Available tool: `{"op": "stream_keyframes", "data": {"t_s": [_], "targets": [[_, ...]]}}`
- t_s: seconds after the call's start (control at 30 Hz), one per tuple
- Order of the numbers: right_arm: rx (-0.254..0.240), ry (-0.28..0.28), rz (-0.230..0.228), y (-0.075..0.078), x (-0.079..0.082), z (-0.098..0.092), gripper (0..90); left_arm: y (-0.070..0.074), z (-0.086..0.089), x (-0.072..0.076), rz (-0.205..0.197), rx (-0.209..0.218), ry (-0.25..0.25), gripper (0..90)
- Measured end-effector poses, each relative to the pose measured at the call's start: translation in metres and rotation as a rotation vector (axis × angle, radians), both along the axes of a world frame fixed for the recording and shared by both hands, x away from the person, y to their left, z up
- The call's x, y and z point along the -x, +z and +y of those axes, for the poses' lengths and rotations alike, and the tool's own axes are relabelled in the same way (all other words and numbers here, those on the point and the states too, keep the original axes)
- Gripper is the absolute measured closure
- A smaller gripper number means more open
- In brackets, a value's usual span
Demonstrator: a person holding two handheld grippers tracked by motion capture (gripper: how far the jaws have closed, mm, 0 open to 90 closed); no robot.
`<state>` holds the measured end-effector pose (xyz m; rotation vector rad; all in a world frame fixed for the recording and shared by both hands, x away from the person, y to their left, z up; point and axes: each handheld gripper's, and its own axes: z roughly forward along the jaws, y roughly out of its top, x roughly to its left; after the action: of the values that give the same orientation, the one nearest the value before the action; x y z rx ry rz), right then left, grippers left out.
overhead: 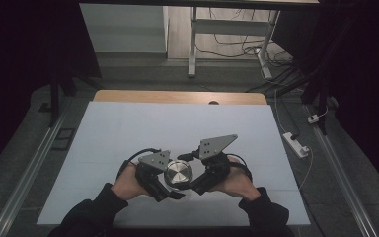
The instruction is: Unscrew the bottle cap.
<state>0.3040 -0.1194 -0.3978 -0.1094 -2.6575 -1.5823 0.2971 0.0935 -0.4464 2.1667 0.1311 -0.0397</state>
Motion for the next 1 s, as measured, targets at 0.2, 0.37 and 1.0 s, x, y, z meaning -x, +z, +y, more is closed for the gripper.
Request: {"op": "stream_keyframes", "data": {"t_s": [0.2,0.37,1.0], "targets": [[-0.004,-0.214,-0.024,0.007,0.001,0.002,4.0,-0.003,0.001,-0.006,-0.014,-0.035,0.21,15.1],[0.065,-0.366,-0.089,-0.001,0.006,0.013,9.5,-0.006,0.0,-0.008,-0.013,-0.05,0.301,15.0],[0.019,-0.066,-0.004,0.005,0.006,0.003,19.6,0.003,0.003,0.002,0.017,0.019,-0.04,15.0]]}}
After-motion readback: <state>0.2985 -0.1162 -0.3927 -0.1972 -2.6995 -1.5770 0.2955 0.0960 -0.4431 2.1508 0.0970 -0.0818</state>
